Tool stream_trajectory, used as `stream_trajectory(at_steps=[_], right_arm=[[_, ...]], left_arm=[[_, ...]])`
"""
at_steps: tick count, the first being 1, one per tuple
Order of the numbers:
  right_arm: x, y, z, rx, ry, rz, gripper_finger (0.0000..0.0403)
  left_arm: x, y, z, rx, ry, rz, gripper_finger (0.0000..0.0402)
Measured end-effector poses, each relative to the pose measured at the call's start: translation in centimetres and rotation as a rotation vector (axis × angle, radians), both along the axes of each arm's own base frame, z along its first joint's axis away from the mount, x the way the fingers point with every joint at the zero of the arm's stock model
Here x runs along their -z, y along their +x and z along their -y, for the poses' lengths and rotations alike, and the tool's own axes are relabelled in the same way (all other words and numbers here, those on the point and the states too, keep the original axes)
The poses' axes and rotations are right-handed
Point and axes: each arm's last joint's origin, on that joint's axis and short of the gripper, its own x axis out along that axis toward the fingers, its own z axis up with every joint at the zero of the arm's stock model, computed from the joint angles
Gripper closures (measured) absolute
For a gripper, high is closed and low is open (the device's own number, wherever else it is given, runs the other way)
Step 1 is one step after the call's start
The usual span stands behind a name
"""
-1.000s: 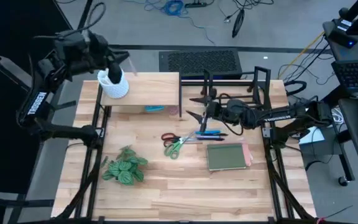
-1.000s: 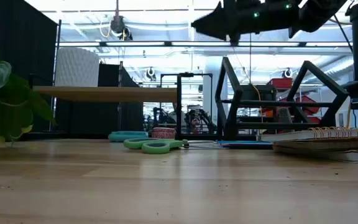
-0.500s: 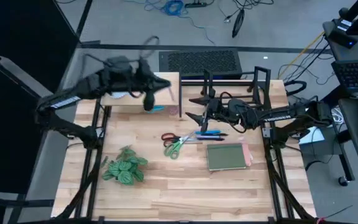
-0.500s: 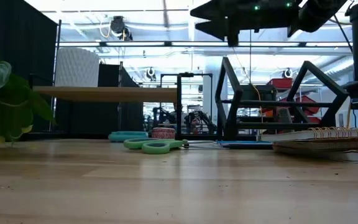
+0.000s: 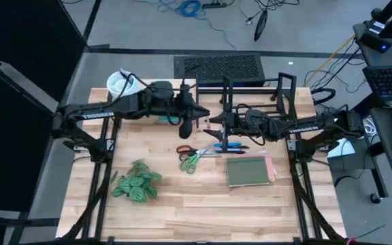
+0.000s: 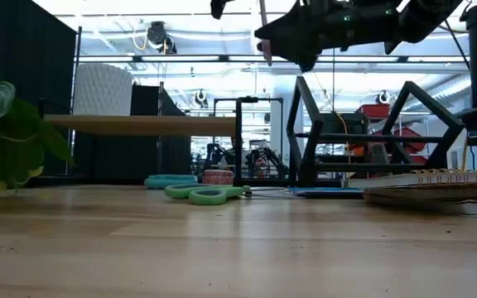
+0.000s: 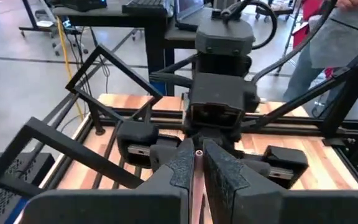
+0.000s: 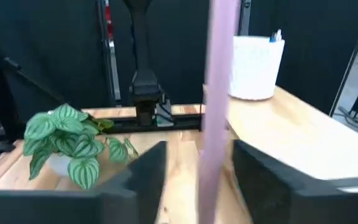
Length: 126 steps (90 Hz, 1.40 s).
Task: Stock shelves
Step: Remove the pink pen from the white pen holder, then remove the black pen from the white pen holder
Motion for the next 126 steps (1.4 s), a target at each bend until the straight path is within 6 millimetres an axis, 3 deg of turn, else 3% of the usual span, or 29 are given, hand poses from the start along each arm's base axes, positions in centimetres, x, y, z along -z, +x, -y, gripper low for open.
stream_trajectory(at_steps=[9, 13, 32, 43, 56, 80, 91, 108, 117, 126], right_arm=[[0.4, 0.0, 0.0, -0.002, -0.023, -0.043, 0.0363], [0.6, -0.1, 0.0, 0.000, -0.033, -0.067, 0.0384], [2.3, -0.9, -0.1, -0.019, -0.005, -0.301, 0.0392], [4.9, -2.0, -0.7, -0.083, 0.072, -0.550, 0.0395], [6.5, -3.6, -1.5, -0.092, 0.123, -0.807, 0.0395], [8.5, -5.0, -1.5, -0.004, 0.018, -1.058, 0.0395], [9.5, -4.7, -1.4, -0.025, -0.021, -1.109, 0.0374], [10.3, -4.4, -1.3, 0.006, -0.025, -1.141, 0.0310], [9.7, -4.6, -1.4, 0.026, 0.008, -1.114, 0.0266], [7.9, -5.1, -1.7, 0.046, 0.090, -1.079, 0.0226]], left_arm=[[0.0, 0.0, 0.1, 0.003, 0.000, -0.002, 0.0393], [0.1, 0.0, 0.0, 0.005, -0.003, -0.011, 0.0393], [2.0, -0.6, 0.2, 0.001, -0.037, -0.205, 0.0393], [2.9, -1.5, 0.2, -0.015, -0.056, -0.340, 0.0394], [4.1, -2.2, 0.3, -0.034, -0.073, -0.487, 0.0394], [4.4, -2.6, 0.3, -0.061, -0.054, -0.537, 0.0394], [4.4, -2.6, 0.2, -0.073, -0.047, -0.538, 0.0393], [4.3, -2.6, 0.2, -0.078, -0.052, -0.529, 0.0393], [4.2, -2.5, 0.2, -0.078, -0.050, -0.516, 0.0393], [4.1, -2.5, 0.0, -0.086, -0.052, -0.515, 0.0386]])
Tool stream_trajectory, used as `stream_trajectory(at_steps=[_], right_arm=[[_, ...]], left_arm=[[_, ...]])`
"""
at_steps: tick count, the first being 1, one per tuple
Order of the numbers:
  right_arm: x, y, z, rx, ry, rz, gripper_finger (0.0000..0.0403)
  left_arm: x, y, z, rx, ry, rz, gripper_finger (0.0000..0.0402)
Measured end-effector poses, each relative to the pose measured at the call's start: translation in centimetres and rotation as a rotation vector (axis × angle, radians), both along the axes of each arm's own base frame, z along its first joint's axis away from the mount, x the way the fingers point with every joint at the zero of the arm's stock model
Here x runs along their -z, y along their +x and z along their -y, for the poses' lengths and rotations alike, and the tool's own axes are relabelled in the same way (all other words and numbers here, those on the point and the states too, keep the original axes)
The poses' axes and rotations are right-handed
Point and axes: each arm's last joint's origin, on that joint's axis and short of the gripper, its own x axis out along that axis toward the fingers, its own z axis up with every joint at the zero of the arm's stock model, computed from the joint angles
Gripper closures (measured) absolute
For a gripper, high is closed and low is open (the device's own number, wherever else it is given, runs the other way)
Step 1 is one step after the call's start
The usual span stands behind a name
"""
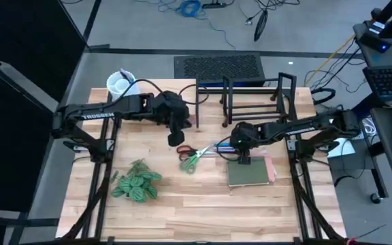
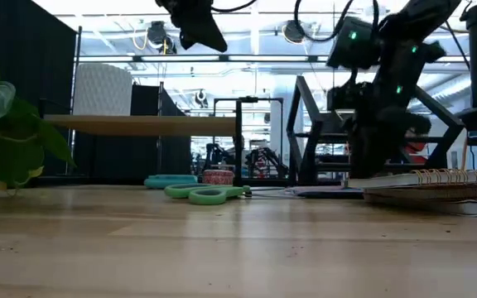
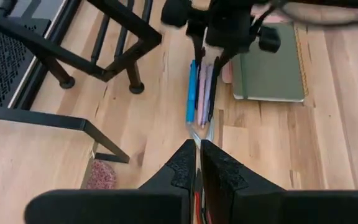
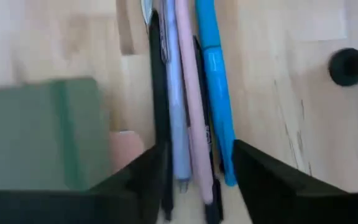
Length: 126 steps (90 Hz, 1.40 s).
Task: Stock shelves
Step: Remove the black pen from the white pen holder
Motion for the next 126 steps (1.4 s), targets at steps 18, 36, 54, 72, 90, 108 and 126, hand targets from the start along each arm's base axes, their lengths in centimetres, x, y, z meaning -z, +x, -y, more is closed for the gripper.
stream_trajectory(at_steps=[18, 36, 54, 72, 90, 108, 126], right_arm=[[-4.8, -1.1, -0.3, 0.070, 0.081, 0.246, 0.0178], [-7.3, -1.5, -0.3, 0.055, 0.068, 0.433, 0.0172], [-7.0, -0.3, -0.2, 0.021, 0.038, 0.467, 0.0176], [-5.2, 1.6, 0.0, 0.003, 0.026, 0.451, 0.0176], [-3.4, 3.3, 0.1, -0.005, 0.023, 0.433, 0.0176], [-2.4, 4.1, 0.1, -0.007, 0.028, 0.429, 0.0176], [-2.4, 4.2, 0.1, 0.011, 0.041, 0.436, 0.0176]], left_arm=[[-1.7, -0.2, -0.8, -0.029, 0.045, 0.034, 0.0323], [-4.8, -1.7, -2.4, -0.210, 0.190, 0.011, 0.0259], [-8.1, -6.3, -4.2, -0.521, 0.381, 0.058, 0.0247], [-9.2, -11.6, -6.1, -0.793, 0.347, 0.120, 0.0247], [-7.8, -15.0, -7.0, -0.983, 0.272, 0.047, 0.0247], [-7.0, -16.2, -7.8, -1.004, 0.182, -0.027, 0.0247], [-6.1, -17.1, -9.8, -0.972, 0.103, -0.096, 0.0247]])
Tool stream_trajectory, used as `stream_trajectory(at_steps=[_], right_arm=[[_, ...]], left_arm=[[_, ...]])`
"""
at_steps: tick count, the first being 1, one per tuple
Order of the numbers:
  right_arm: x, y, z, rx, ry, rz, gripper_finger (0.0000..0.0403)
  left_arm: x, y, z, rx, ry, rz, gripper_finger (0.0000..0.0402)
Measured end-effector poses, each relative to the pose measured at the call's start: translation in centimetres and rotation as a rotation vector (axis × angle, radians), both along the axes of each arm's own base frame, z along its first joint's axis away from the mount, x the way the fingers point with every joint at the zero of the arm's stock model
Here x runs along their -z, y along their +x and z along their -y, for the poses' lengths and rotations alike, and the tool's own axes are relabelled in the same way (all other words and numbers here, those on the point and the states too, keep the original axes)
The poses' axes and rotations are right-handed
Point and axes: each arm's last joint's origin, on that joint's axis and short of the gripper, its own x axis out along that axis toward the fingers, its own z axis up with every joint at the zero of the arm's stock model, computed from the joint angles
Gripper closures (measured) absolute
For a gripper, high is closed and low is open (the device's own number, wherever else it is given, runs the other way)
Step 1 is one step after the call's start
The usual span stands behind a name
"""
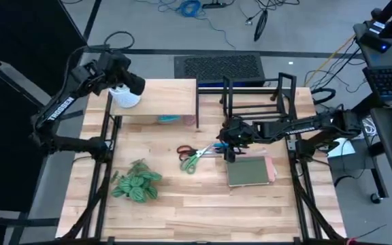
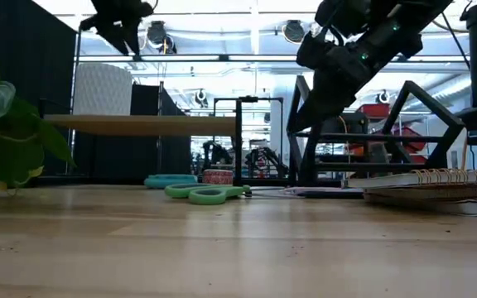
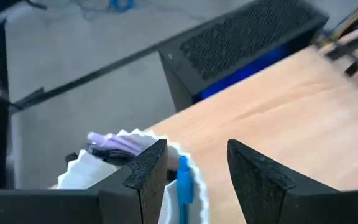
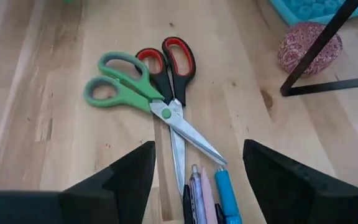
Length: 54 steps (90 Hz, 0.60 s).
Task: Stock shelves
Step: Remove the black pen from the white pen holder
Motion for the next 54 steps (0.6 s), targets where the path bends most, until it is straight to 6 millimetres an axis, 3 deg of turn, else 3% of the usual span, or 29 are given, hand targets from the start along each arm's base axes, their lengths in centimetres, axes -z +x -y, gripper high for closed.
stream_trajectory(at_steps=[19, 54], right_arm=[[0.0, 0.0, -0.4, 0.004, 0.024, -0.001, 0.0177], [0.0, 0.0, -0.6, 0.004, 0.033, 0.000, 0.0177]], left_arm=[[0.8, -0.9, -1.4, -0.070, -0.049, -0.055, 0.0247], [1.4, -1.3, -1.6, -0.249, -0.049, -0.084, 0.0247]])
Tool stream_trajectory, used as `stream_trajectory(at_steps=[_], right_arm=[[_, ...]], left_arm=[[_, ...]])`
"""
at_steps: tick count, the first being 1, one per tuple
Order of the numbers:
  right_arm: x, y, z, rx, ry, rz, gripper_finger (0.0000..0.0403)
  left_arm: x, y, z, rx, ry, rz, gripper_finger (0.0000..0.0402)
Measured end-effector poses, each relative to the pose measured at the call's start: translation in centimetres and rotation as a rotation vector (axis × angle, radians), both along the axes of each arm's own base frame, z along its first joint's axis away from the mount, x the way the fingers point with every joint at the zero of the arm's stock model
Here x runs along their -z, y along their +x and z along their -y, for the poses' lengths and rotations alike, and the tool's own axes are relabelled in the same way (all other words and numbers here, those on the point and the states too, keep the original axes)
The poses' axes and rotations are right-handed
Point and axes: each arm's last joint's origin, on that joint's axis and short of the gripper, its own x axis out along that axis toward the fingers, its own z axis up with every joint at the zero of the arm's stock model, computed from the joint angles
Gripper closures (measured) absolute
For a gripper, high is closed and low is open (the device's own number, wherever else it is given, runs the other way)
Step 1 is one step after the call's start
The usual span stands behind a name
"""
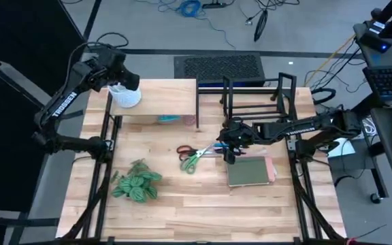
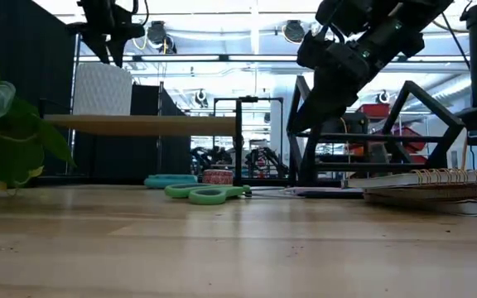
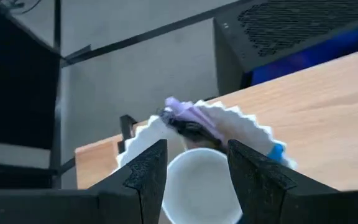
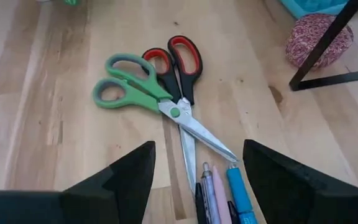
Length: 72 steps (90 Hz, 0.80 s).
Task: Stock shelves
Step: Remove the black pen from the white pen holder
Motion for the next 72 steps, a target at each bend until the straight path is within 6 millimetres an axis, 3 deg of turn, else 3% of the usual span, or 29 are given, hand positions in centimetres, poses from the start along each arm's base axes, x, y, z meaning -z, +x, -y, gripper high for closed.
stream_trajectory(at_steps=[19, 72], right_arm=[[0.0, 0.0, 0.0, -0.001, -0.002, -0.001, 0.0177], [0.0, 0.0, -0.3, -0.005, 0.003, -0.002, 0.0177]], left_arm=[[2.1, 0.5, -0.7, -0.055, -0.008, -0.021, 0.0247], [4.1, 1.2, -1.8, -0.086, 0.056, 0.032, 0.0248]])
